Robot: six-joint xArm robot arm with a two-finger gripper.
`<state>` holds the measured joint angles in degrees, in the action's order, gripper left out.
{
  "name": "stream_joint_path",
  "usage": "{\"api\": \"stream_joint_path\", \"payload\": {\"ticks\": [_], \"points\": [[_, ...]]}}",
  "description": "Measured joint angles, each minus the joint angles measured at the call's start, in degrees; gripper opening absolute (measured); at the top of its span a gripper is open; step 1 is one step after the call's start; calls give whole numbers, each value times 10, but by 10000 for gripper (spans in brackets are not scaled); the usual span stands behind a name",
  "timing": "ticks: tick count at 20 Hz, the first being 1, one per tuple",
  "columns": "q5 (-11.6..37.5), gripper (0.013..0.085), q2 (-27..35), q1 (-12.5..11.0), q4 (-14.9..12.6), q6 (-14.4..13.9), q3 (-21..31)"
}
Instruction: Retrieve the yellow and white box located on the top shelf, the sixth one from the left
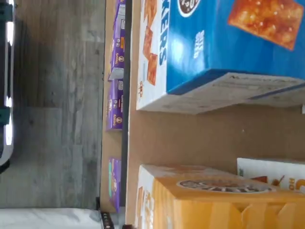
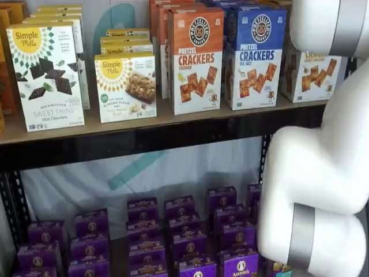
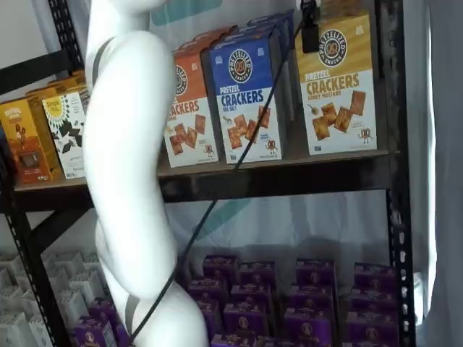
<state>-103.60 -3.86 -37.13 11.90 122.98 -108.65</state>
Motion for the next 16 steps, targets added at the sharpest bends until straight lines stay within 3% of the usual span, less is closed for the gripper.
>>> {"api": "stream_joint_path", "payload": {"ticks": [11,16], "points": [[6,850,-11,10,-25,1,24],[12,690,-16,8,-21,3,35]]}}
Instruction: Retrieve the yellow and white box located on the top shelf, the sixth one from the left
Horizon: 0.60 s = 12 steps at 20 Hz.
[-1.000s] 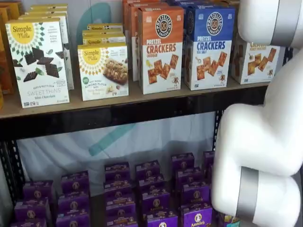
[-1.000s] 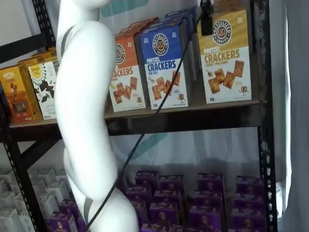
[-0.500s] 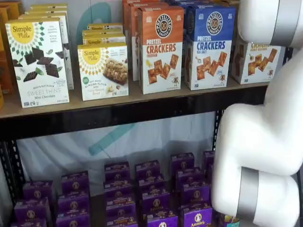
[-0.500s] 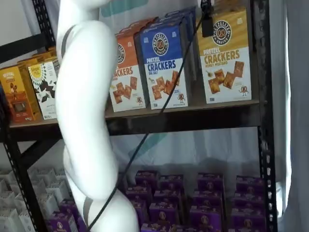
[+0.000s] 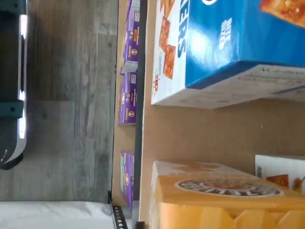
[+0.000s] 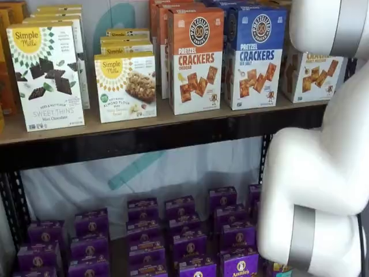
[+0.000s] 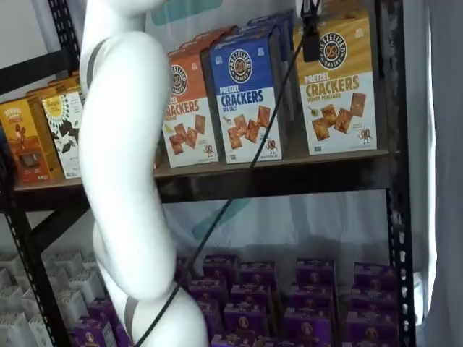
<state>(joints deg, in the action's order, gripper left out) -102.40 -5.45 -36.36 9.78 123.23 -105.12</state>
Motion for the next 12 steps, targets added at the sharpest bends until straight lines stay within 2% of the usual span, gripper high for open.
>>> {"api": "stream_joint_path", "payload": {"ticks": [5,7,12], "points": [[3,690,-2,-2,4,1,5],[5,610,-4,-3,5,2,6],[3,610,-4,-4,7,2,5]]}}
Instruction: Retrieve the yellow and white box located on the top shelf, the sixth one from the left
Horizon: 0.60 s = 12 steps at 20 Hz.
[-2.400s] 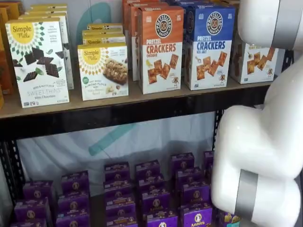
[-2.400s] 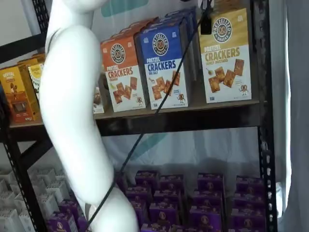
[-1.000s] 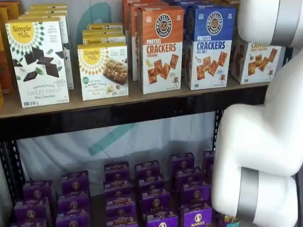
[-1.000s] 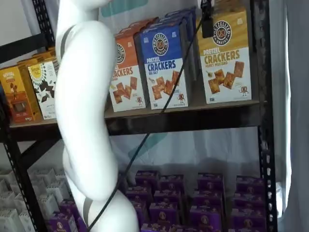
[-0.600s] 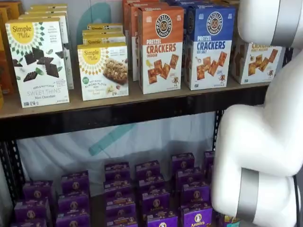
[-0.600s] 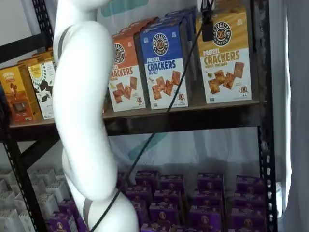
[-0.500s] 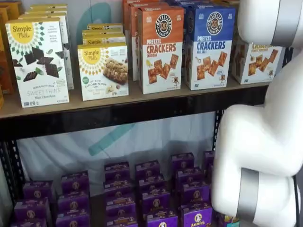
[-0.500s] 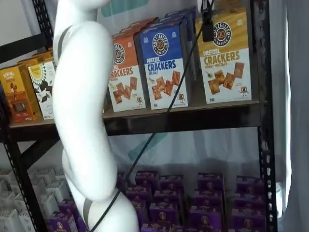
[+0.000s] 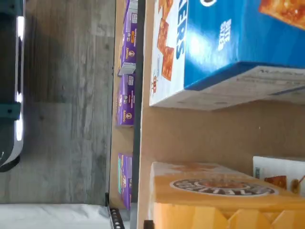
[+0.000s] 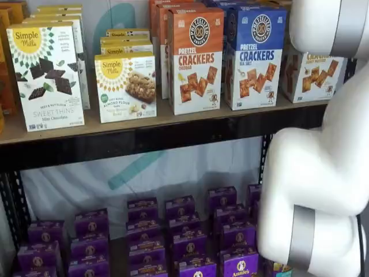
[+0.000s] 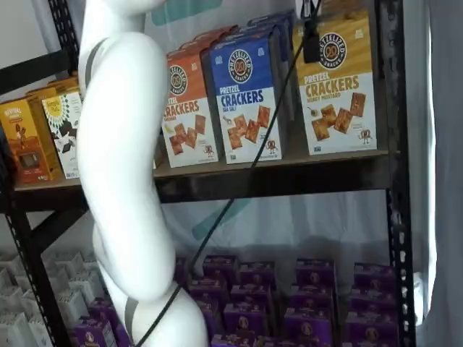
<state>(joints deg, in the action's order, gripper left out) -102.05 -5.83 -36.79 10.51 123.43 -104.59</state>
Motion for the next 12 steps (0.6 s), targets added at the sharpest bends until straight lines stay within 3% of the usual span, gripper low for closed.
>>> {"api": "stream_joint_path", "payload": {"ticks": [8,9,12], "points": [[-7,610,1,-7,4,5,-6],[-6,570,-1,-8,4,5,-4],[-6,570,-2,-8,2,6,-3]]}}
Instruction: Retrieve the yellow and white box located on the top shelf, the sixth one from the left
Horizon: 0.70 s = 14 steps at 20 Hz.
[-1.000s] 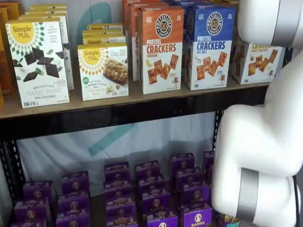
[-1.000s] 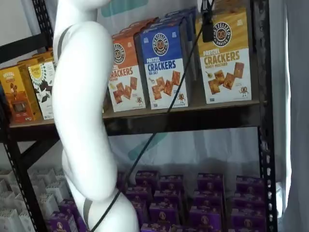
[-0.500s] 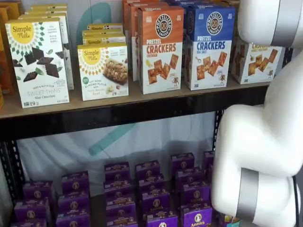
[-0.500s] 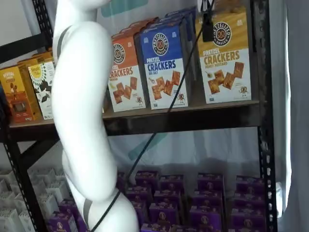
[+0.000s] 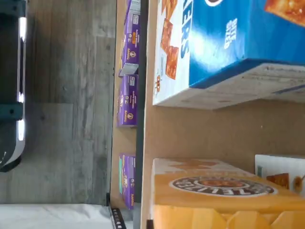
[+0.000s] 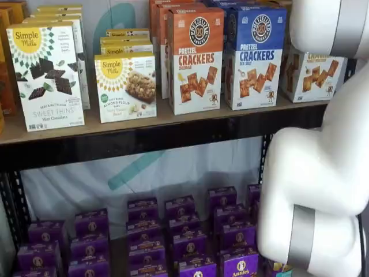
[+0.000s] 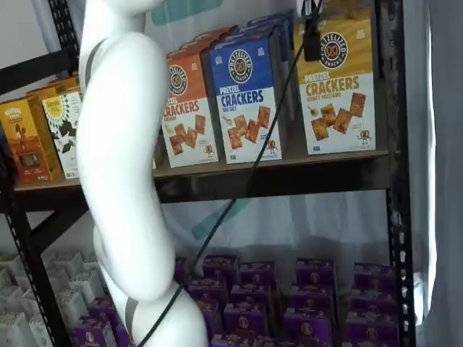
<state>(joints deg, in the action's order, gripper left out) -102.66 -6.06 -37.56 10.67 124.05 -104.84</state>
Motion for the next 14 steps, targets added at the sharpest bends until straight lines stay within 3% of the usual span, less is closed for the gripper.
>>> {"api": "stream_joint_path", "payload": {"ticks": [8,14], "points": [[-16,570,-18,-1,-6,1,9],[-37,570,-56,-17,-1,12,36]]}}
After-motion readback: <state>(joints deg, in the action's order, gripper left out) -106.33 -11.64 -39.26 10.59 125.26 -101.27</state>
